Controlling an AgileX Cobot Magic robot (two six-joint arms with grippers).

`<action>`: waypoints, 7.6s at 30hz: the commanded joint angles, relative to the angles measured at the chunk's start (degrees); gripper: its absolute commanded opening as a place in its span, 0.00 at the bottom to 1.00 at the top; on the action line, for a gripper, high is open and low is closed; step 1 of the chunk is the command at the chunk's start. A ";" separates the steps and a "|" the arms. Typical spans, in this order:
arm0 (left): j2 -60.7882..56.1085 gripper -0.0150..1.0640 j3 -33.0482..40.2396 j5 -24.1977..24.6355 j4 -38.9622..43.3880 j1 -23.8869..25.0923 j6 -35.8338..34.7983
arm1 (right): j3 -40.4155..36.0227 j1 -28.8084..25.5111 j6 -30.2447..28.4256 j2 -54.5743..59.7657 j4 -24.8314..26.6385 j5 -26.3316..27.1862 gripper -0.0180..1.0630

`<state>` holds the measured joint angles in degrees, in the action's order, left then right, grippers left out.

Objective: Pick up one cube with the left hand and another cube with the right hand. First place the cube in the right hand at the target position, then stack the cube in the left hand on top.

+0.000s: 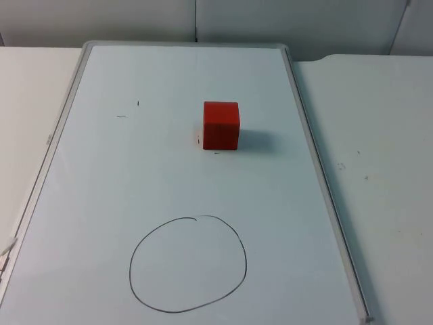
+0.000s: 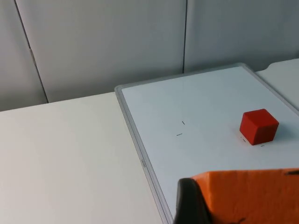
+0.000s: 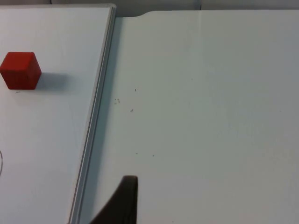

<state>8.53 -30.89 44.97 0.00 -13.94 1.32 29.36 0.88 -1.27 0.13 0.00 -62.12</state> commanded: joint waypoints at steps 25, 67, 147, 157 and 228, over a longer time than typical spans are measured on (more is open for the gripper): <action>-0.55 0.01 0.51 -0.54 1.80 -0.22 -0.43 | 21.53 -0.40 -18.81 35.85 20.03 7.34 0.96; -3.86 0.01 2.99 -1.98 1.17 -0.22 -0.82 | 78.25 36.25 39.00 133.09 -13.83 16.52 0.94; -8.53 0.01 4.98 -4.29 2.24 -0.22 -0.82 | 41.33 57.06 5.74 63.62 -10.36 15.38 0.01; -8.53 0.01 4.98 -4.41 2.18 -0.22 -0.82 | 19.38 57.06 7.03 60.29 -9.97 20.18 0.01; -8.53 0.01 4.98 -4.61 2.18 -0.22 -0.70 | 26.26 51.06 14.64 110.89 -9.10 53.14 0.01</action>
<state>0.32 -25.96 41.28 2.24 -13.94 1.09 55.04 51.59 13.24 110.78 -8.66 -10.73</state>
